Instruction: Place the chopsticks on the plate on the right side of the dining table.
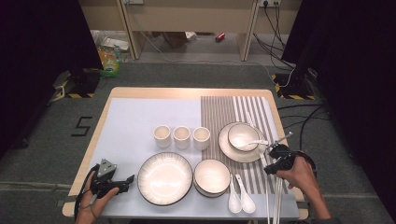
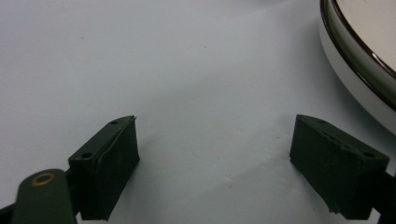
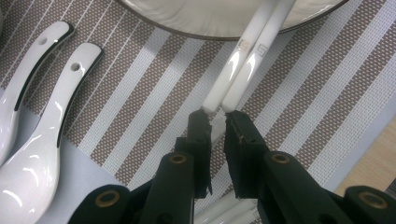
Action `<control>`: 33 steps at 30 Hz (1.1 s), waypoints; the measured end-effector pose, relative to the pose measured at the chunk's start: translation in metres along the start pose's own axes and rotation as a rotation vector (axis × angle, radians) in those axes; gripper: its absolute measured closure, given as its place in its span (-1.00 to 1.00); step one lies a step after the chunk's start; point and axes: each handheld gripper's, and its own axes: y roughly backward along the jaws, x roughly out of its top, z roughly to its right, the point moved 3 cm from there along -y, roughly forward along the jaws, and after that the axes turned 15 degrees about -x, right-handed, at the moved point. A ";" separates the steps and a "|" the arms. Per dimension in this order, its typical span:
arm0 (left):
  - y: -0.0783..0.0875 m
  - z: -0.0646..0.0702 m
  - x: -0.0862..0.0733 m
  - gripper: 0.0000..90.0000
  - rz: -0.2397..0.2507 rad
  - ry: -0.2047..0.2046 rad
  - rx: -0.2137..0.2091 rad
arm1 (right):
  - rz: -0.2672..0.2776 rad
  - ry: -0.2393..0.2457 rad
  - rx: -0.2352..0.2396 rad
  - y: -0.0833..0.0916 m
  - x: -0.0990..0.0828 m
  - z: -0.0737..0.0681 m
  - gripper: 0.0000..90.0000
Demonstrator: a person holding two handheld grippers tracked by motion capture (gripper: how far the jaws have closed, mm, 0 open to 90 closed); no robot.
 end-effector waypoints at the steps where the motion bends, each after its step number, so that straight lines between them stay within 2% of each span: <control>1: 0.000 0.000 0.000 -0.68 0.000 0.000 0.000 | 0.009 0.003 -0.002 -0.001 0.001 0.001 0.77; 11: 0.000 0.000 0.000 -0.68 -0.001 0.000 0.000 | 0.005 -0.031 -0.004 -0.003 0.005 0.005 0.77; 29: 0.000 0.000 0.000 -0.68 0.003 -0.001 0.003 | 0.011 -0.035 -0.004 -0.008 0.017 0.011 0.79; 33: 0.000 0.000 0.000 -0.68 0.004 -0.001 0.005 | 0.019 -0.036 0.003 -0.006 0.016 0.012 0.74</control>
